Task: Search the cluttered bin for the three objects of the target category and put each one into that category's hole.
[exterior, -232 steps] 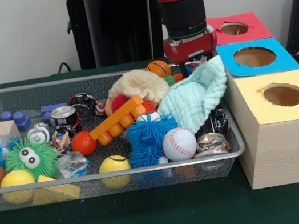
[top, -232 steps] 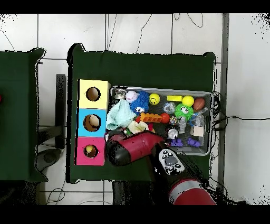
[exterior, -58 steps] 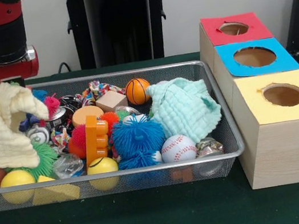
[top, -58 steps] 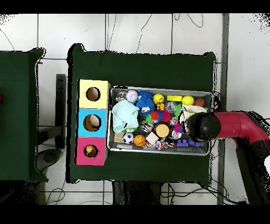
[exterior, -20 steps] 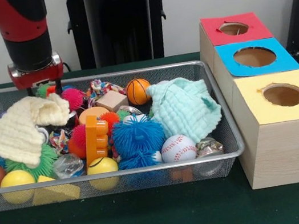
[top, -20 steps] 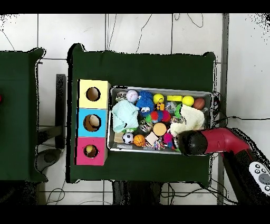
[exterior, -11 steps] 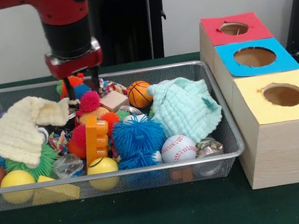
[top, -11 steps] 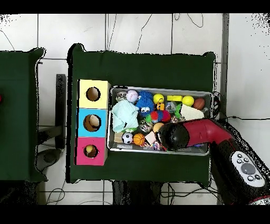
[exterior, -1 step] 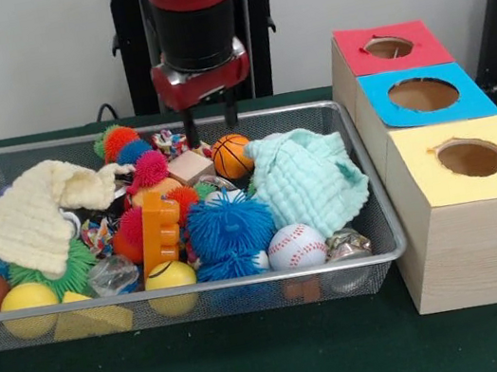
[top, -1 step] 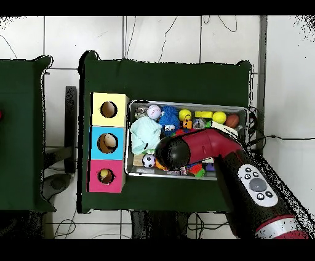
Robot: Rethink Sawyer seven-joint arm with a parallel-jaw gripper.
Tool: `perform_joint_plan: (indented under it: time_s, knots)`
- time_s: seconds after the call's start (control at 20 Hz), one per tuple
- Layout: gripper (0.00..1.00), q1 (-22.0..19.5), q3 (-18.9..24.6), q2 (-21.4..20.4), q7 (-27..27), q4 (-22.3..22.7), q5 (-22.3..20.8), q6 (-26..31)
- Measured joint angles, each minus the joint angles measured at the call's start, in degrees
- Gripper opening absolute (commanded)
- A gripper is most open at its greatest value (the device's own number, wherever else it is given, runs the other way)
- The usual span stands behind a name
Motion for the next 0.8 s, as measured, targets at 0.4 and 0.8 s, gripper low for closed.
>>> perform_joint_plan:
  time_s: [0.4,0.8]
  knots:
    - [1.0,3.33,-2.57,0.13,0.49,1.12,1.52,-6.35]
    - [1.0,7.11,-10.09,7.6,1.39,1.65,1.5,-29.07]
